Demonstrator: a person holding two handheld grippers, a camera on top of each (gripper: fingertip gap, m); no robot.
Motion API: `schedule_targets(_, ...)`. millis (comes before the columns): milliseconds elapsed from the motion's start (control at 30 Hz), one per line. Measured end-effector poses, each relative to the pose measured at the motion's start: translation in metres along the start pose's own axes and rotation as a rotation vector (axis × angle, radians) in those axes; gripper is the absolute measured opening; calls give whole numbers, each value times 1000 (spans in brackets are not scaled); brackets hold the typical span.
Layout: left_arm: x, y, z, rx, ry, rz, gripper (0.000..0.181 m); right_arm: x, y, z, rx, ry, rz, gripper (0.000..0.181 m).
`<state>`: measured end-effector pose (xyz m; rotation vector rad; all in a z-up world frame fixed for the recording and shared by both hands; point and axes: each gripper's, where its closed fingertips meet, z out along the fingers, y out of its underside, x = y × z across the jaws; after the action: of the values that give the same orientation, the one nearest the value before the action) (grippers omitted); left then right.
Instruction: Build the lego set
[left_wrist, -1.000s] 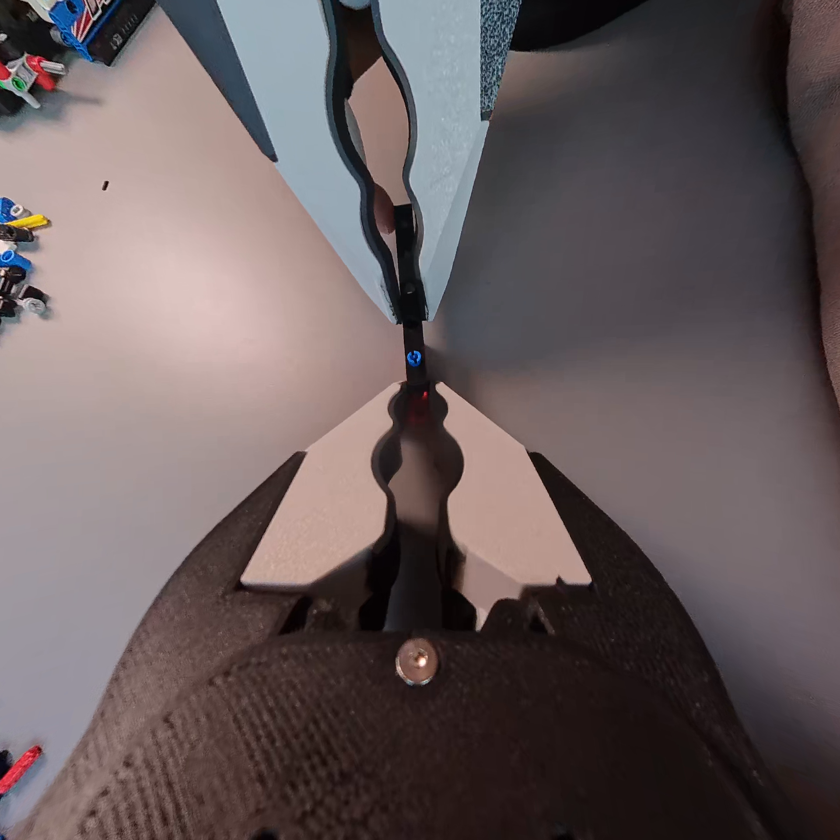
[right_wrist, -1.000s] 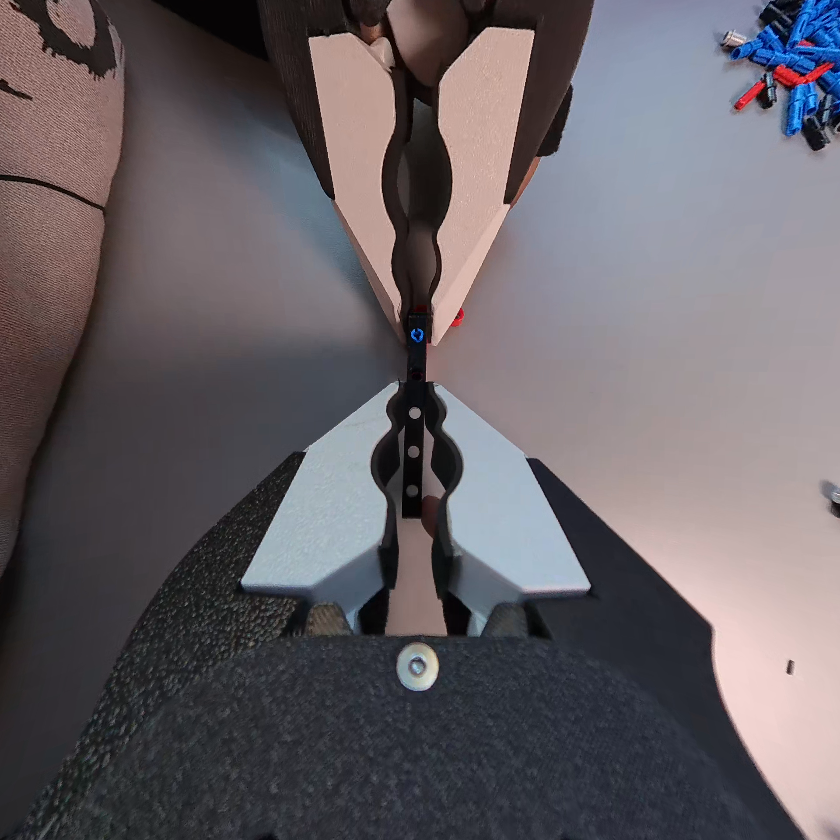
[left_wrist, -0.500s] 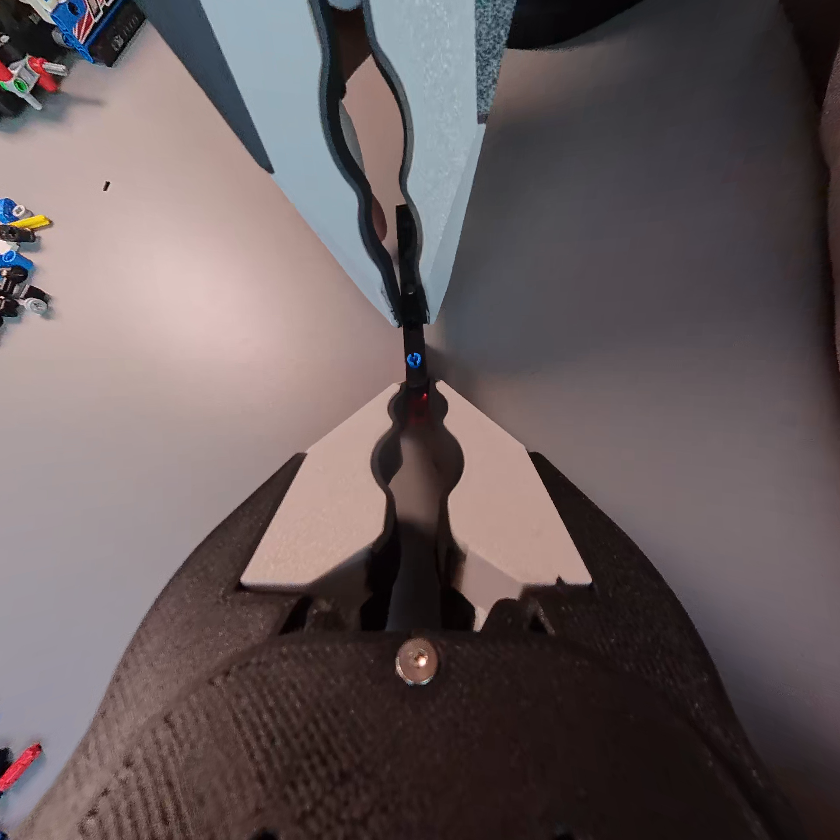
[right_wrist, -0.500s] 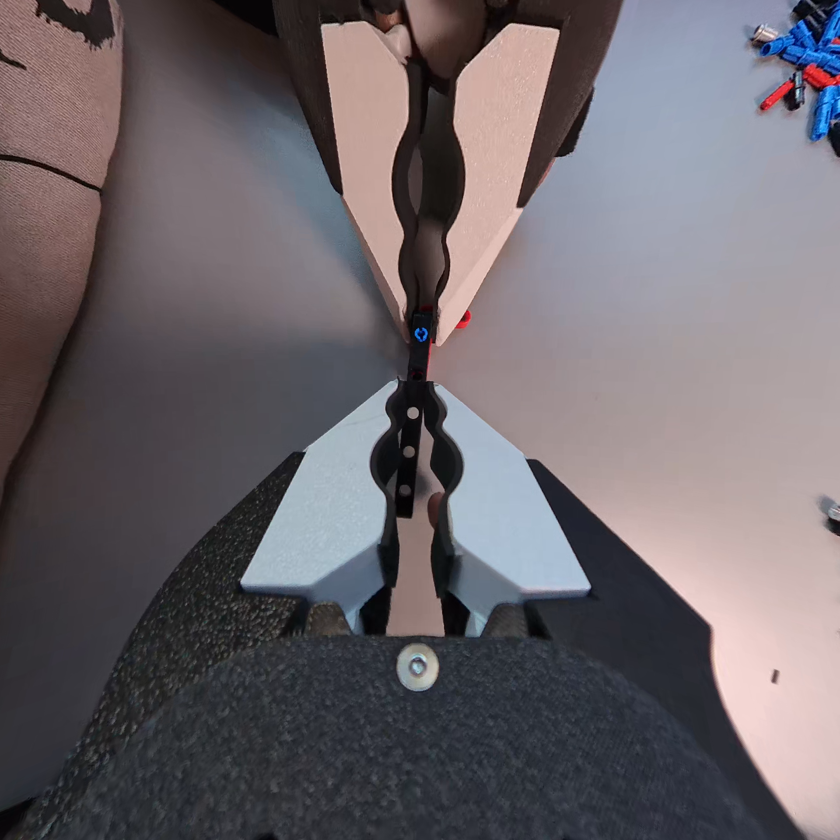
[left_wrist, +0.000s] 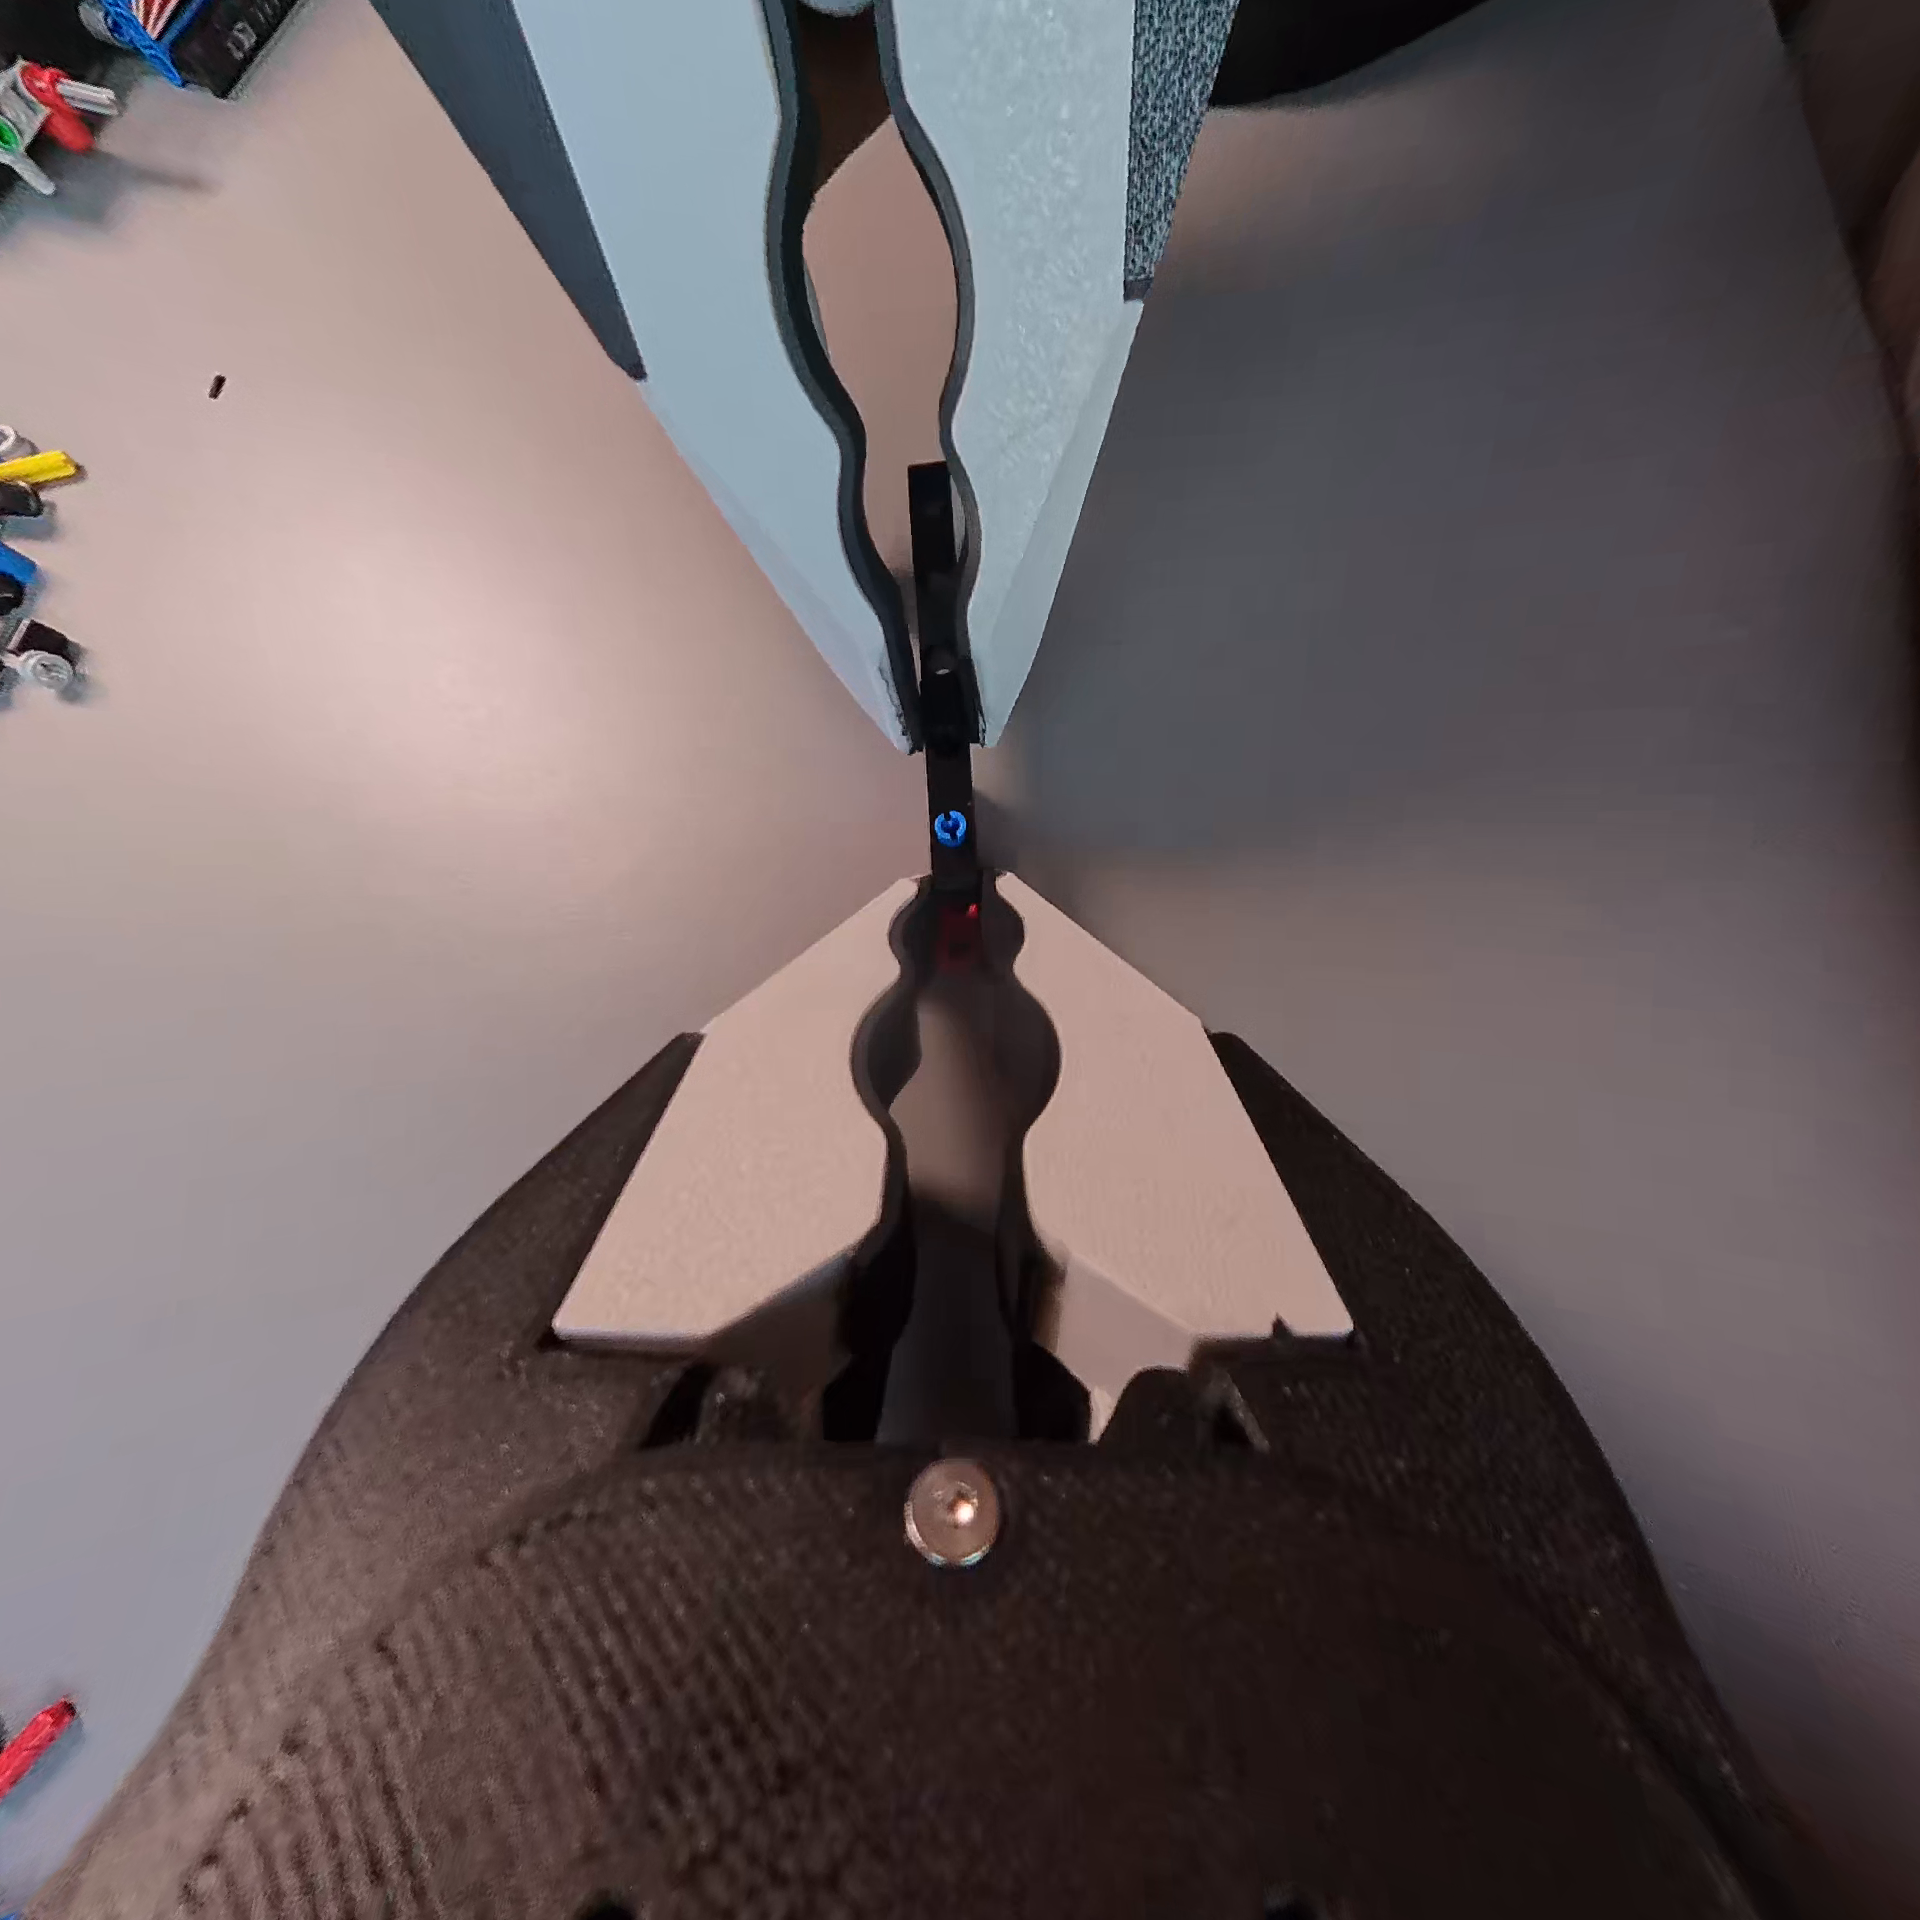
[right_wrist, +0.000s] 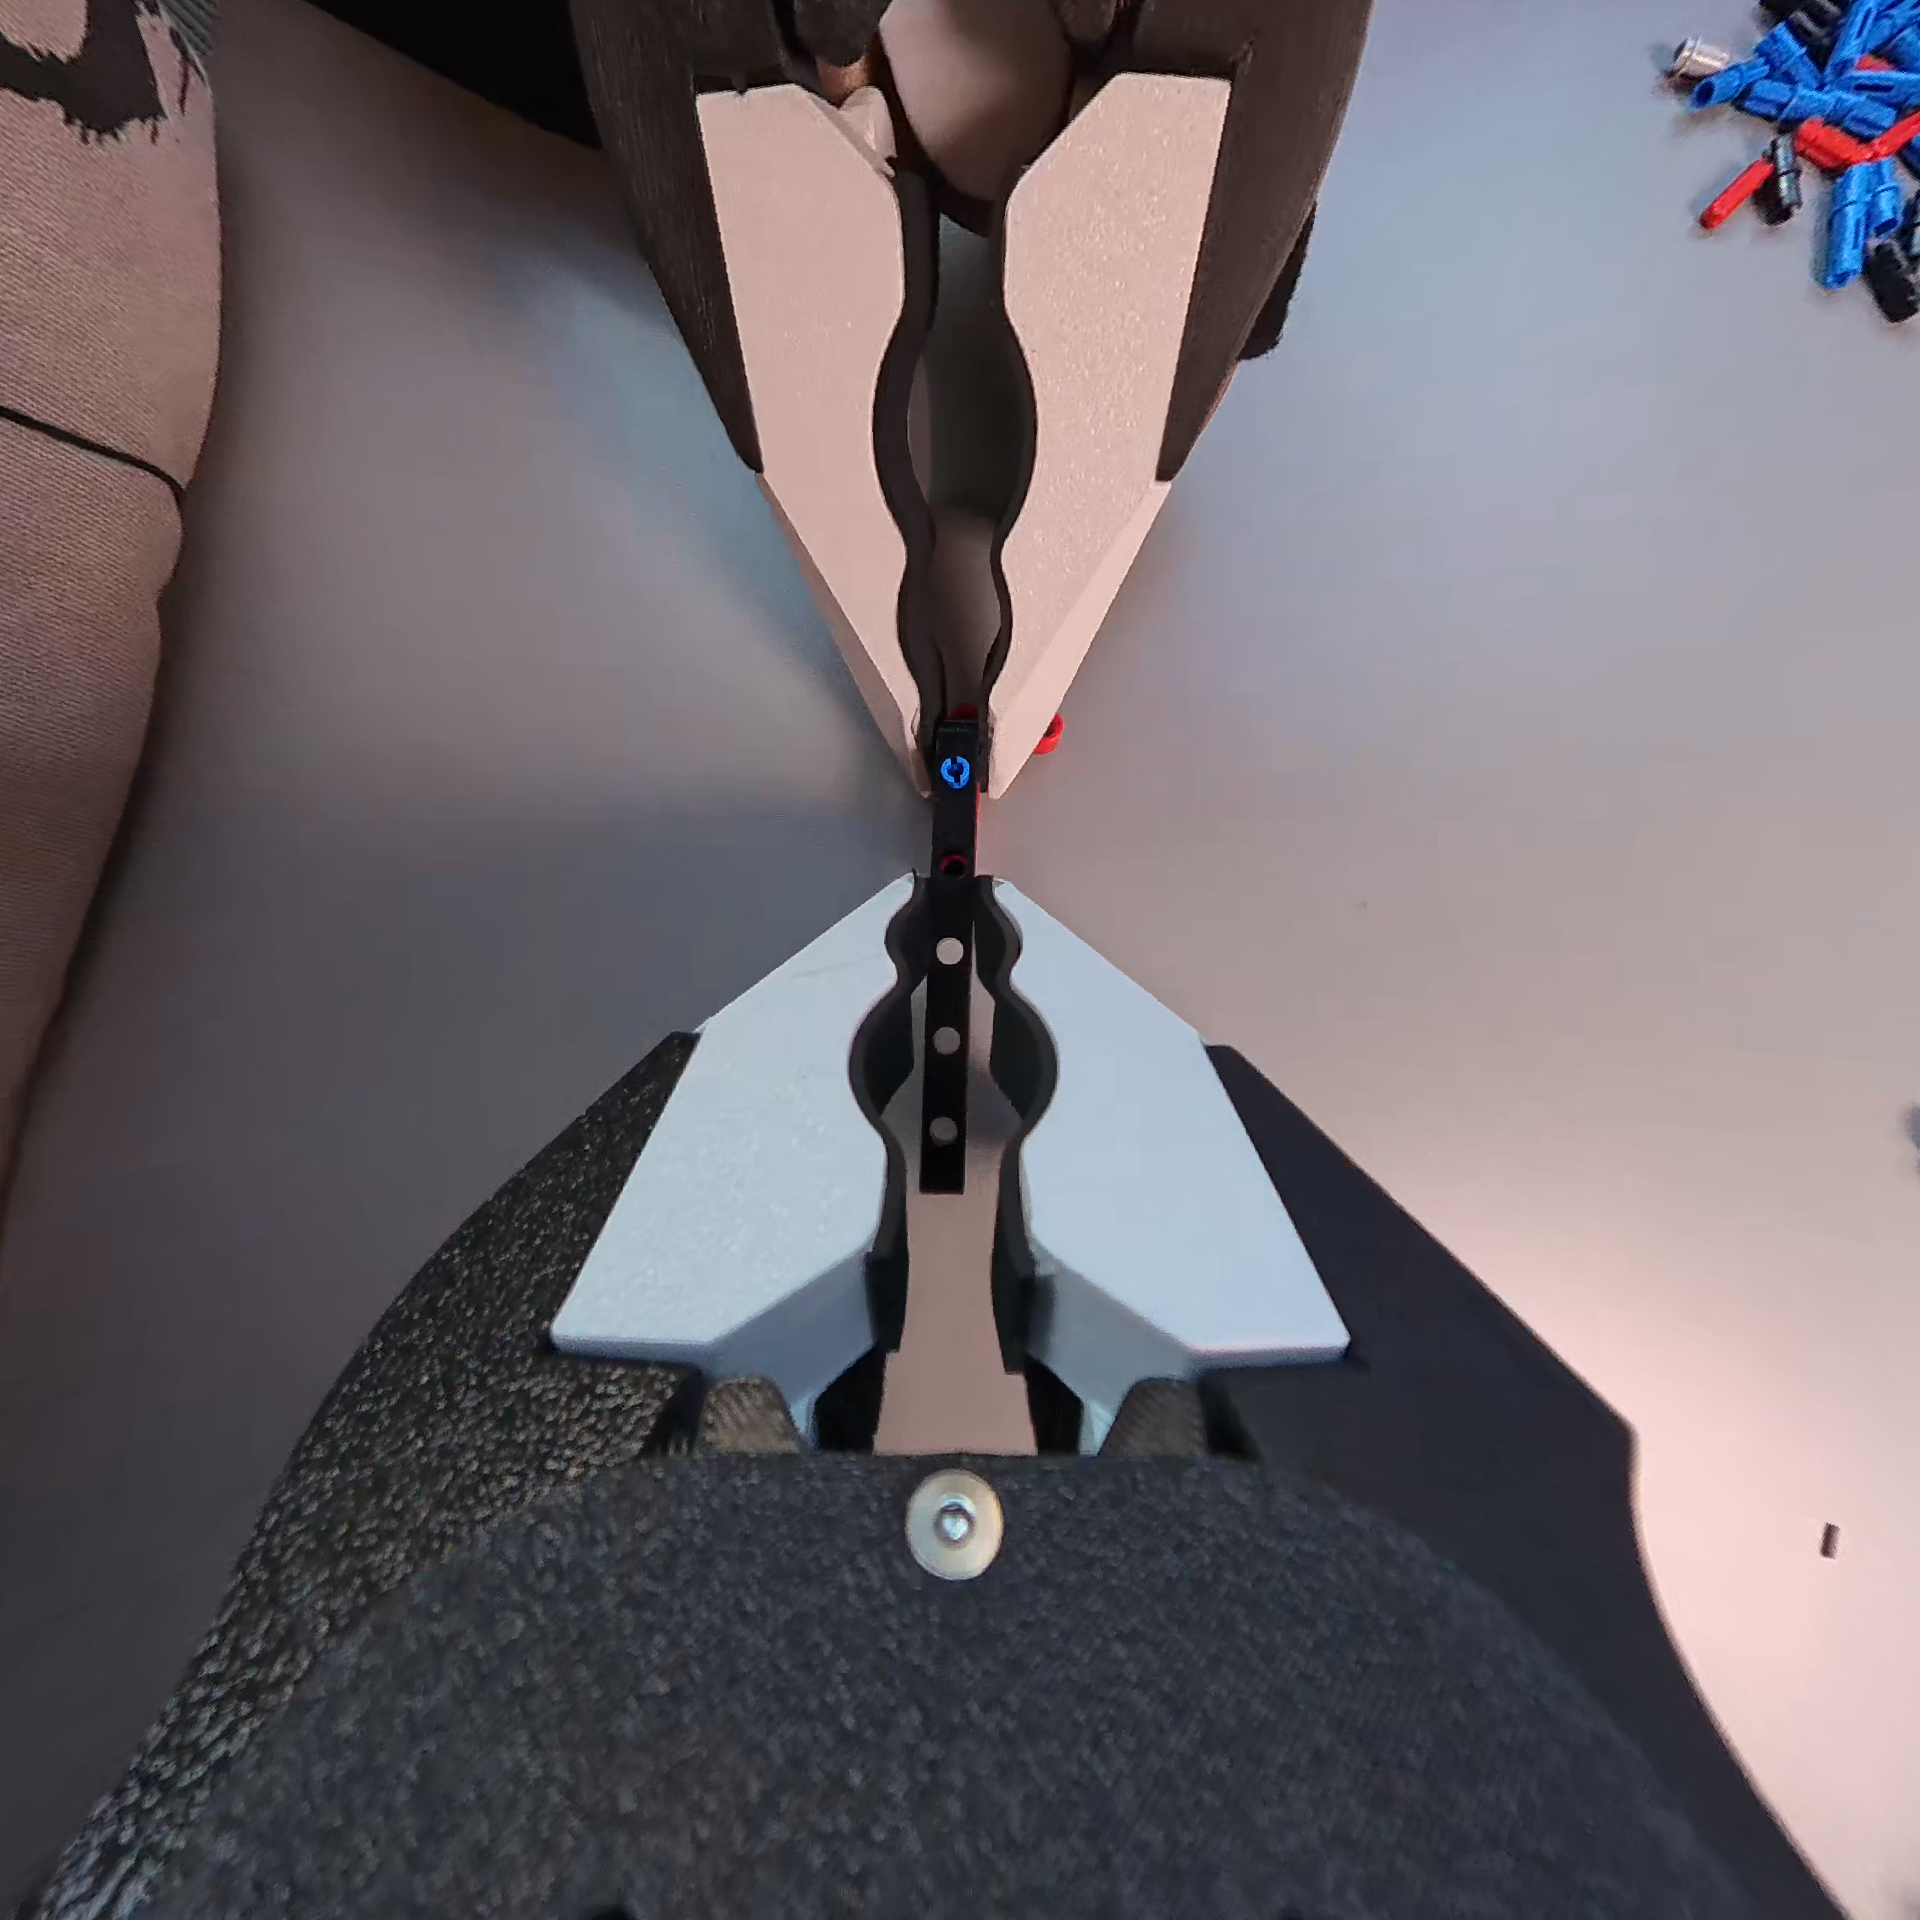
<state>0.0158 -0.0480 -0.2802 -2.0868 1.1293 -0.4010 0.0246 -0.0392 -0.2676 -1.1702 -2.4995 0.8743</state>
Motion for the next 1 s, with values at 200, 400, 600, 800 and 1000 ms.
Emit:
schedule_targets(200,0,-1,0,-1,1,-3,6,-5,-3,8,9,46,-27,22)
schedule_targets(400,2,-4,2,9,-9,9,6,0,-10,9,-8,80,-55,17)
schedule_targets(600,1,-2,2,8,-14,12,7,0,-15,13,58,93,-104,6)
schedule_targets(800,0,-1,2,17,1,2,7,5,-34,-10,255,113,-87,6)
schedule_targets(1000,0,-2,2,16,-6,2,7,3,-27,-11,216,105,-66,6)
